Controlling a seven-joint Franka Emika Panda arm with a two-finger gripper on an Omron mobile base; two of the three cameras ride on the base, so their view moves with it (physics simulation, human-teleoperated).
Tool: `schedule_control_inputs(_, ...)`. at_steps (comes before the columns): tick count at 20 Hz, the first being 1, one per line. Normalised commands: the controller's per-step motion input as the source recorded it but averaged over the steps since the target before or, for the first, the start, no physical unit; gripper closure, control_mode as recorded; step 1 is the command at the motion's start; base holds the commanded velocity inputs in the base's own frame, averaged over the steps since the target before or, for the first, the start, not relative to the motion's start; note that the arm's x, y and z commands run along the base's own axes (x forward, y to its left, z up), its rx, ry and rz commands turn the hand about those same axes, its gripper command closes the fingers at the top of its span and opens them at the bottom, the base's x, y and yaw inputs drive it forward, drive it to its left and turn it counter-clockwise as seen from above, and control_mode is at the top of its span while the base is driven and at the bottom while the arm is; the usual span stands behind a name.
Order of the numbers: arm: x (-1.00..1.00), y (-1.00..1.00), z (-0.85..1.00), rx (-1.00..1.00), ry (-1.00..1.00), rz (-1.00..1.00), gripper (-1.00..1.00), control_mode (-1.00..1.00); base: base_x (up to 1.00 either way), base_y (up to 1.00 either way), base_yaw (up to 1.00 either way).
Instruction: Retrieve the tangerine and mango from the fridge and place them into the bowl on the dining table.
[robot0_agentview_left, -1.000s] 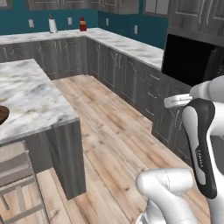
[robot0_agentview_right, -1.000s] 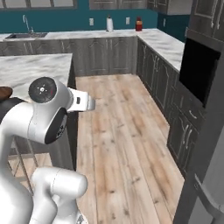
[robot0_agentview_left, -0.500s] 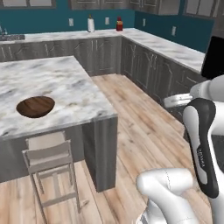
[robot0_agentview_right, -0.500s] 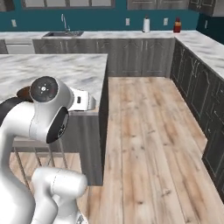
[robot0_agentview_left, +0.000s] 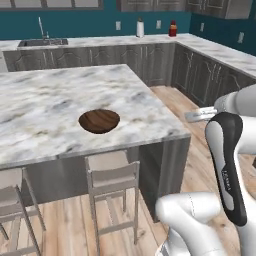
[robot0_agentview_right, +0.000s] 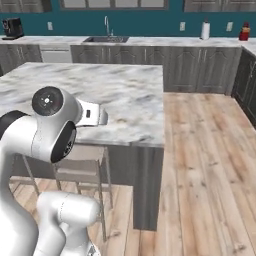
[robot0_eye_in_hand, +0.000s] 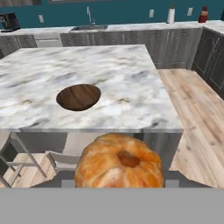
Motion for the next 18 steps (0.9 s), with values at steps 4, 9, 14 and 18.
schedule_control_inputs(4,0.00,0.00,0.00,0.00,0.00,0.00,1.00,1.00,0.37,0.77,0.19)
schedule_control_inputs(9,0.00,0.00,0.00,0.00,0.00,0.00,1.00,1.00,0.70,0.70,0.14)
schedule_control_inputs(14,0.00,0.00,0.00,0.00,0.00,0.00,1.00,1.00,0.99,0.10,0.05)
schedule_control_inputs(18,0.00,0.00,0.00,0.00,0.00,0.00,1.00,1.00,1.00,0.00,0.01)
